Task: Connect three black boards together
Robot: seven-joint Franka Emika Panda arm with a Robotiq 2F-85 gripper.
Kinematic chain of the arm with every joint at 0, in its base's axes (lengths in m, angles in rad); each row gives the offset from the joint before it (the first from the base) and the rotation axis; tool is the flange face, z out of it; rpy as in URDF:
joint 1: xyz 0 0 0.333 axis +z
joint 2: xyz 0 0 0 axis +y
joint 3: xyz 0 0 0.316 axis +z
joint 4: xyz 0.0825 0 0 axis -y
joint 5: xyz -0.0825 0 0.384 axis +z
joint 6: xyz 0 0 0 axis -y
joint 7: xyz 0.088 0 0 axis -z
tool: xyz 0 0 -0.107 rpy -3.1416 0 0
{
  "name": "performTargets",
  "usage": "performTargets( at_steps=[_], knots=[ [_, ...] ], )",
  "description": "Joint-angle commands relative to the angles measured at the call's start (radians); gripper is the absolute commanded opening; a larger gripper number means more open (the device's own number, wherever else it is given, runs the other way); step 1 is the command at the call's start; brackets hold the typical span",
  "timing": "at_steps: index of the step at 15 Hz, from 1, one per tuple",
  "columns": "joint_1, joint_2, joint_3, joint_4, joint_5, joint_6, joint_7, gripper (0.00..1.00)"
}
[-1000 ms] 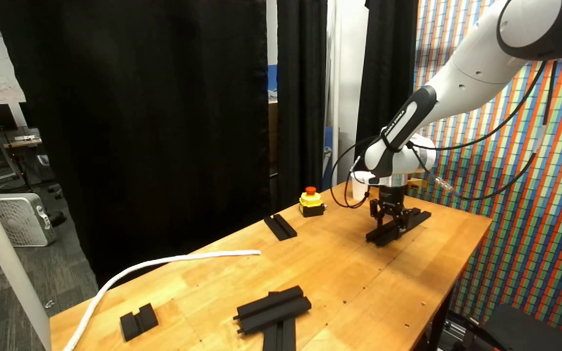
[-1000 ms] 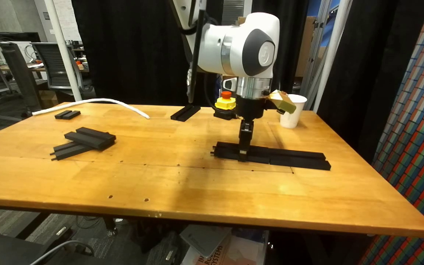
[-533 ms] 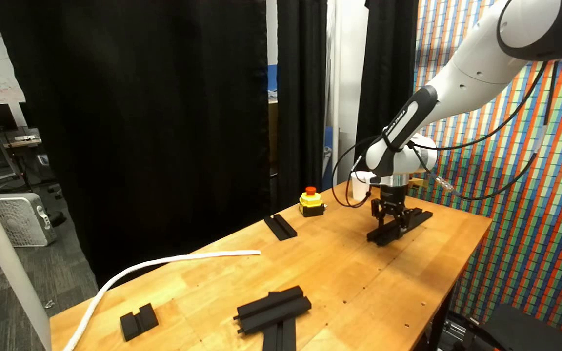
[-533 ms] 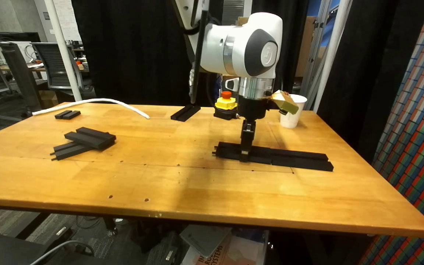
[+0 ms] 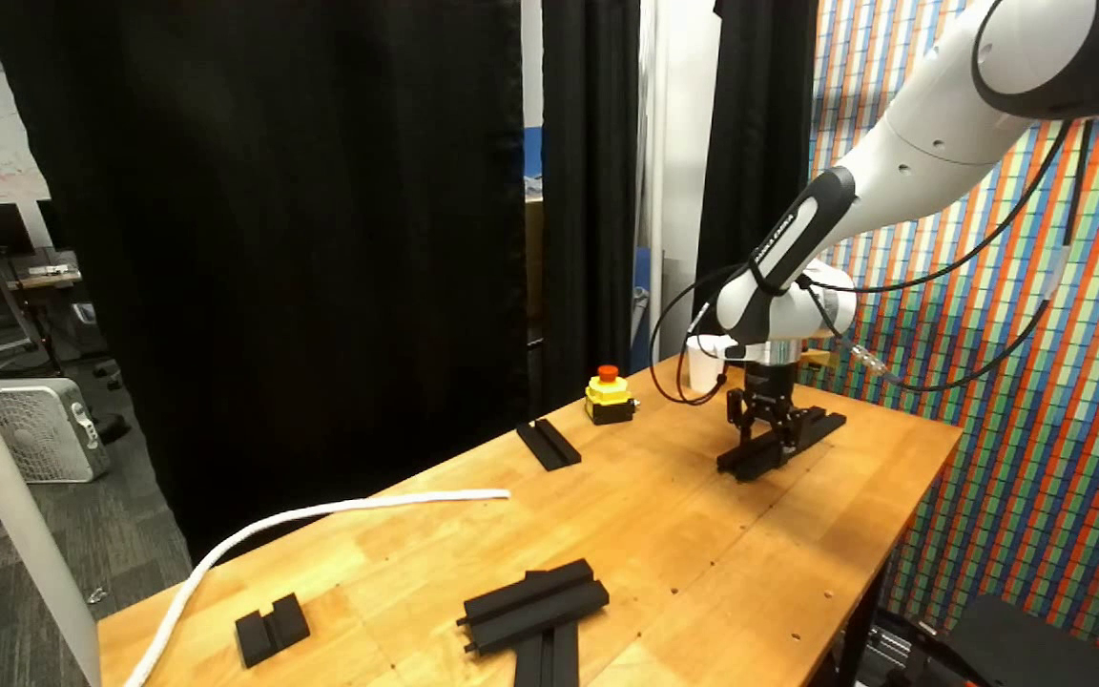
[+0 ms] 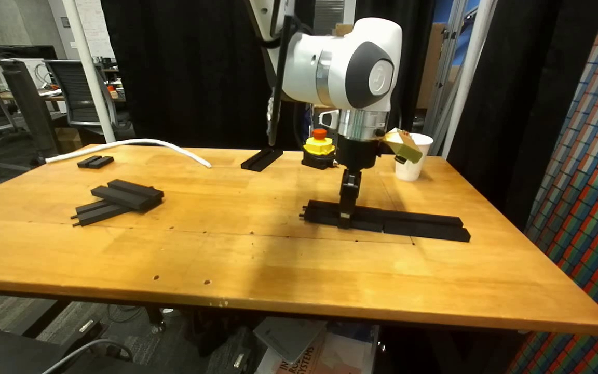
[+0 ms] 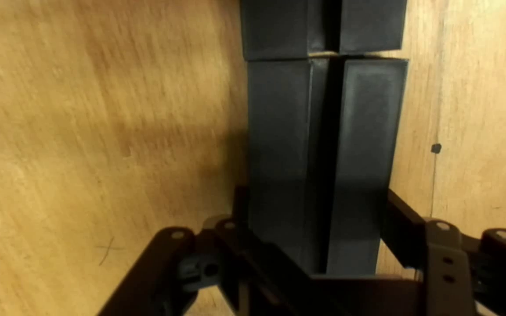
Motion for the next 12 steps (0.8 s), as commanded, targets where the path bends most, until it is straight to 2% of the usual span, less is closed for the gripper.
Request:
performTargets(
  at_steps=[1,12],
  knots=[
    [-0.030,0.030,0.013,0.020,0.037,-0.003,-0.040,0.46],
    [-0.049,0.025,0.016,-0.003,0.092,0.025,-0.101,0.46]
  ],
)
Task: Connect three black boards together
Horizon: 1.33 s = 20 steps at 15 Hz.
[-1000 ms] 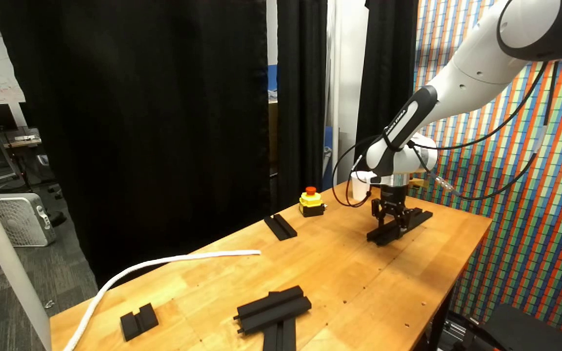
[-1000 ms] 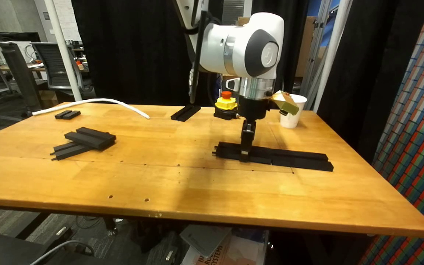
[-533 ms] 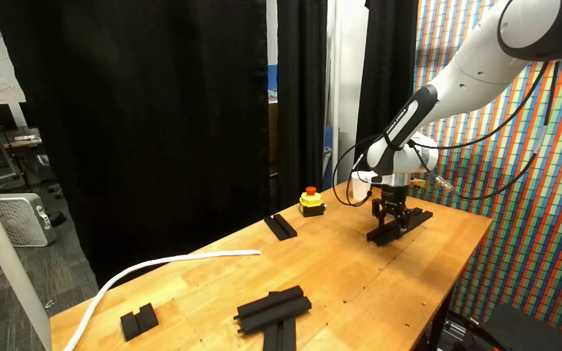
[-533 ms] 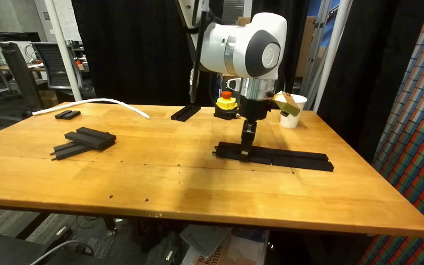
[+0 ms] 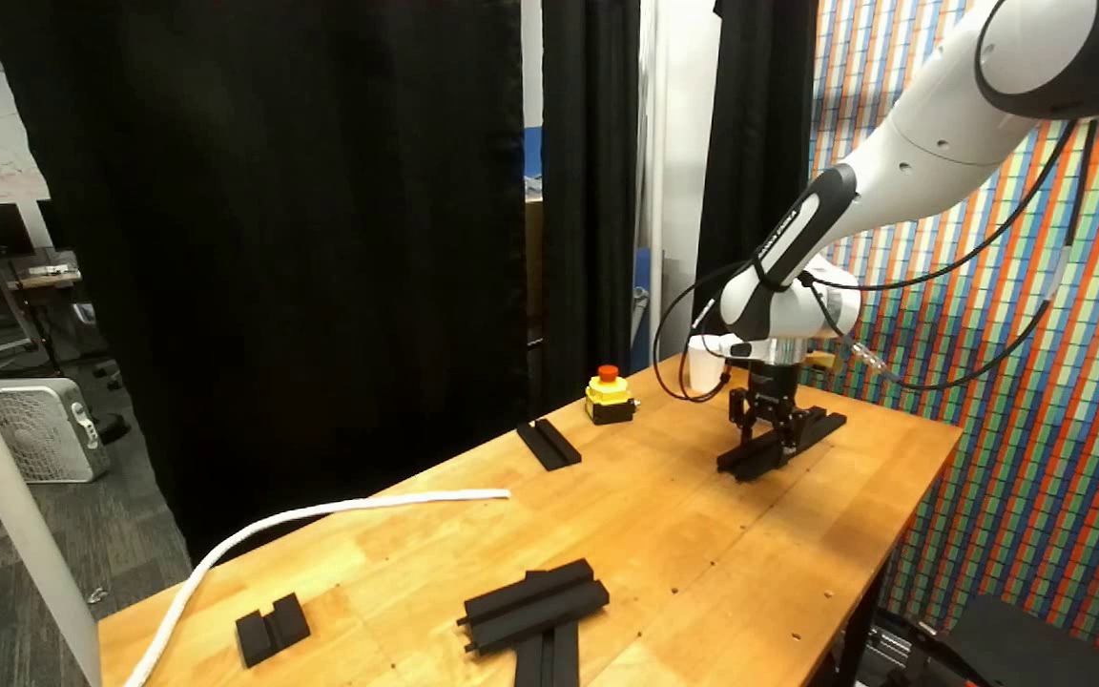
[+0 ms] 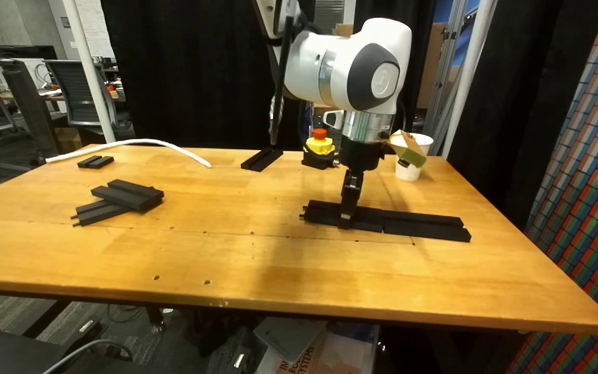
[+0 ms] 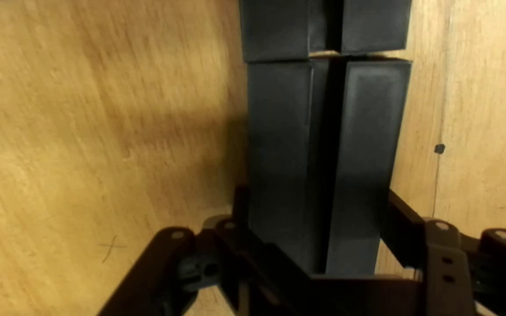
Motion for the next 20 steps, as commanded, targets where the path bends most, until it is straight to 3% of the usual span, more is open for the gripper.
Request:
performTargets(
  at_steps=[1,13,20],
  knots=[
    [-0.031,0.024,0.010,-0.004,0.033,0.027,-0.053,0.46],
    [-0.053,0.006,0.011,-0.051,0.108,0.075,-0.179,0.46],
    [-0.050,0.012,0.000,-0.051,0.109,0.079,-0.175,0.46]
  ],
)
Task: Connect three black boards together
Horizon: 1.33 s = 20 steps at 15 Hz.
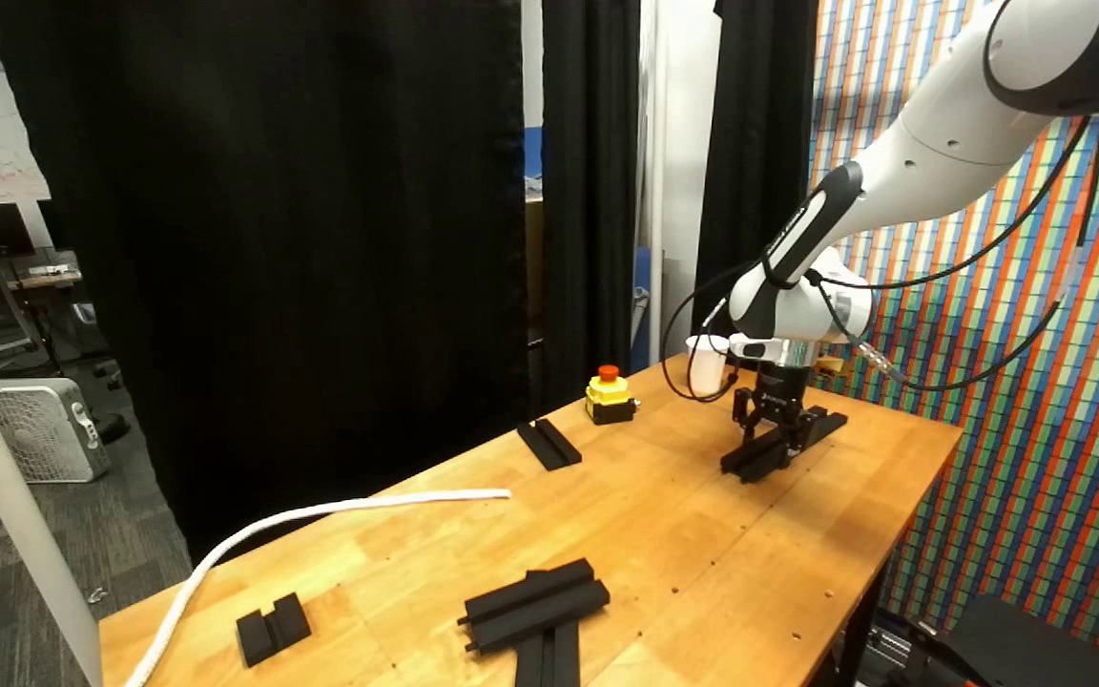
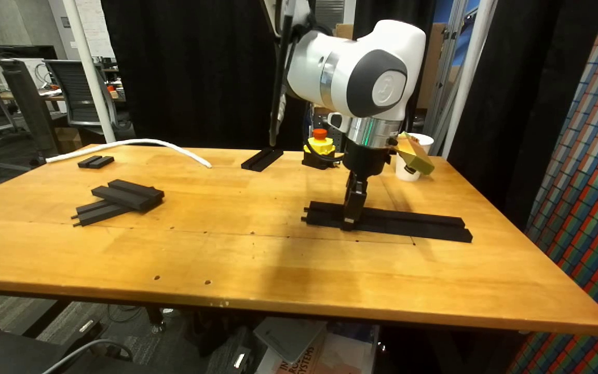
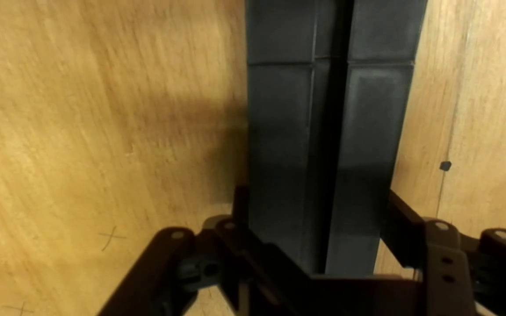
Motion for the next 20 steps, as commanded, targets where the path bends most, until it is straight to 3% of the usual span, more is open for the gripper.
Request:
performTargets(
  at_steps=[1,7,8,10,14,20],
  knots=[
    [-0.020,0.024,-0.008,-0.015,0.007,0.027,-0.015,0.46],
    [-0.016,0.039,-0.017,0.004,-0.003,0.017,0.003,0.46],
    [-0.014,0.040,-0.021,0.006,-0.006,0.017,0.013,0.93],
    [-0.015,0.045,-0.026,0.009,-0.009,0.014,0.023,1.00],
    [-0.019,0.046,-0.038,0.010,-0.015,0.008,0.041,1.00],
    [0.015,-0.069,-0.060,-0.061,-0.074,-0.016,0.148,1.00]
  ],
)
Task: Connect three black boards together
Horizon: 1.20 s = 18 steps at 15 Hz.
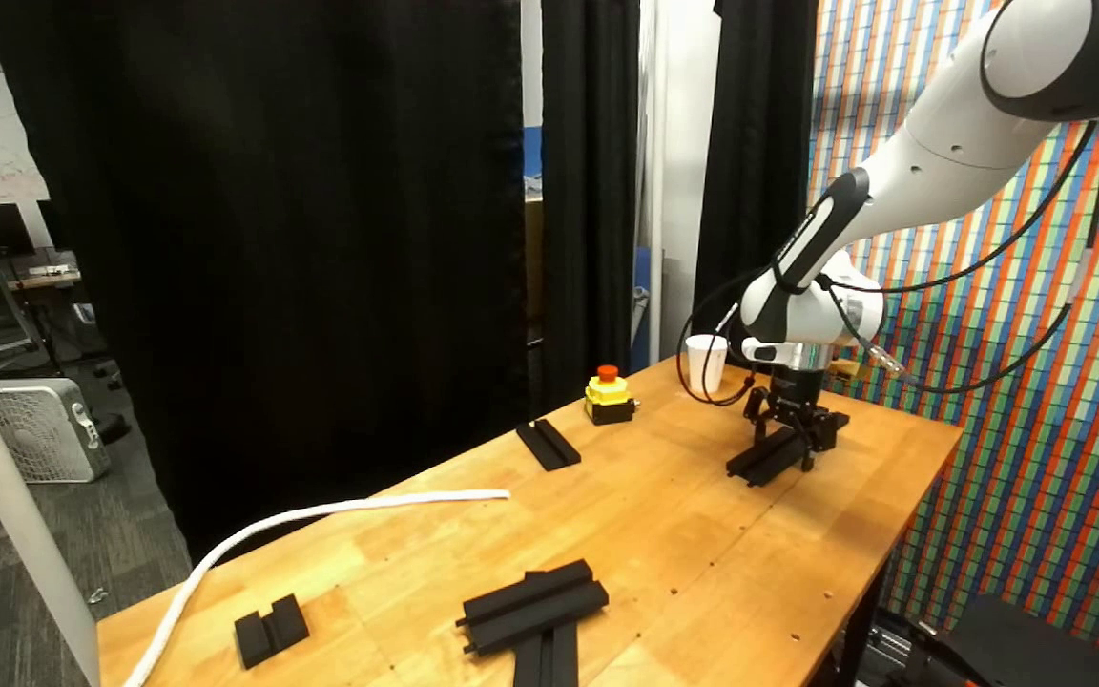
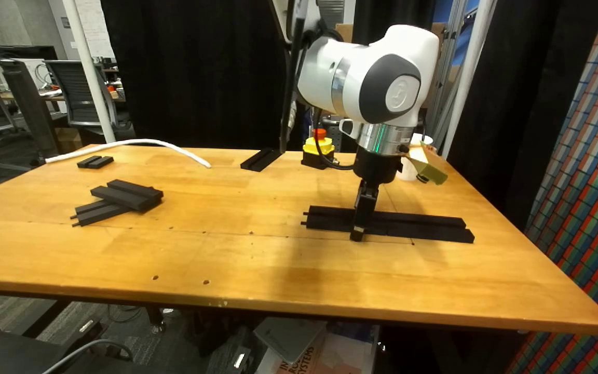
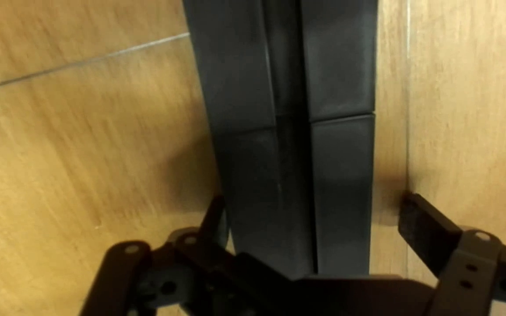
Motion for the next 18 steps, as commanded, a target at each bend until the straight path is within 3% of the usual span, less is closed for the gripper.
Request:
performTargets(
  at_steps=[1,10,18],
  knots=[
    [0.027,-0.102,-0.027,-0.074,-0.062,-0.010,0.082,1.00],
    [0.152,-0.376,0.002,-0.242,-0.151,-0.059,0.300,1.00],
    [0.379,-0.525,0.144,-0.320,-0.133,-0.183,0.818,1.00]
  ],
)
